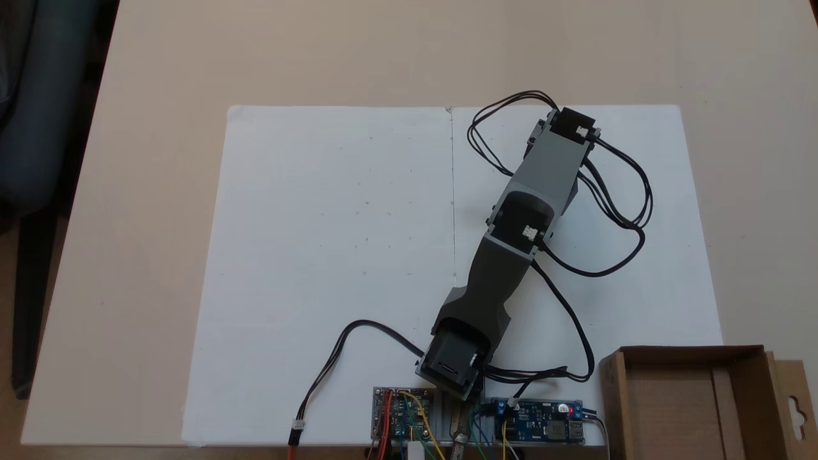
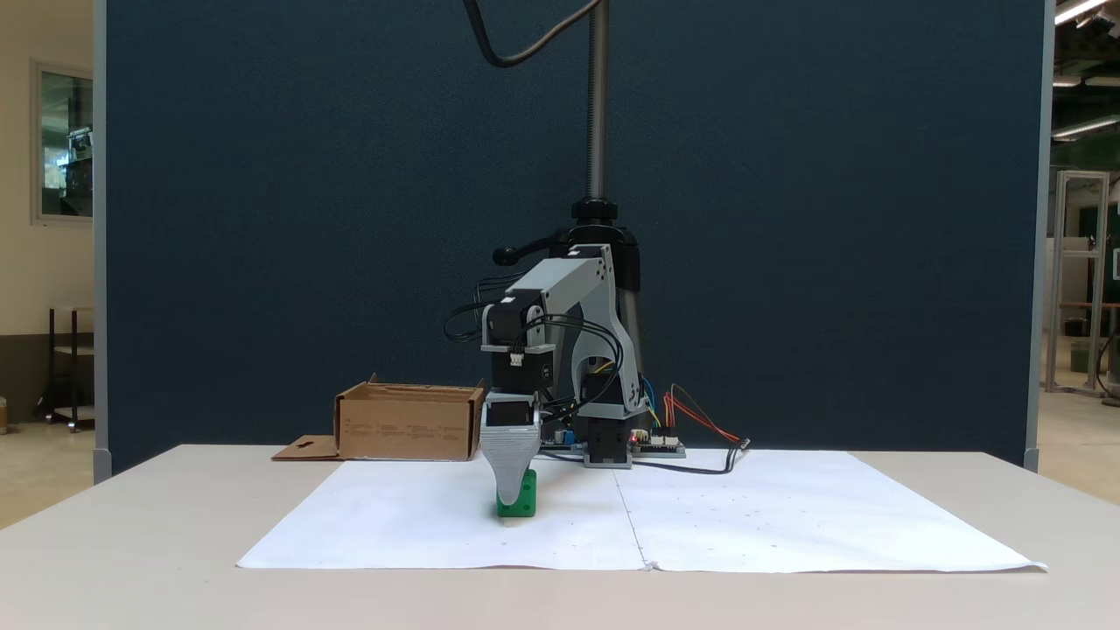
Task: Grasp a green dice and put it in the bin.
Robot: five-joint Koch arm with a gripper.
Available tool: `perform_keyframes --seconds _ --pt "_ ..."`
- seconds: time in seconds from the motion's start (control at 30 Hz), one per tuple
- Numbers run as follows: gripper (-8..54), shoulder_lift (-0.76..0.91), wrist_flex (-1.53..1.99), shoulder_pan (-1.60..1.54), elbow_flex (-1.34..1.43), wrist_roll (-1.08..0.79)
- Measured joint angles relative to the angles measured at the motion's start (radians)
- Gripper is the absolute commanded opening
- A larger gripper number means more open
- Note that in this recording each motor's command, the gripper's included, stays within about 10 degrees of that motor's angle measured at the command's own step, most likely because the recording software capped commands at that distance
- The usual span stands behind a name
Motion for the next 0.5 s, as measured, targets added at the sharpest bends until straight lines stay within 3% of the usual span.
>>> perform_keyframes --seconds 0.37,0.5 --pt "41.0 -0.015 -0.025 0.0 0.038 0.0" --pt "35.3 -0.015 -0.038 0.0 0.051 0.0"
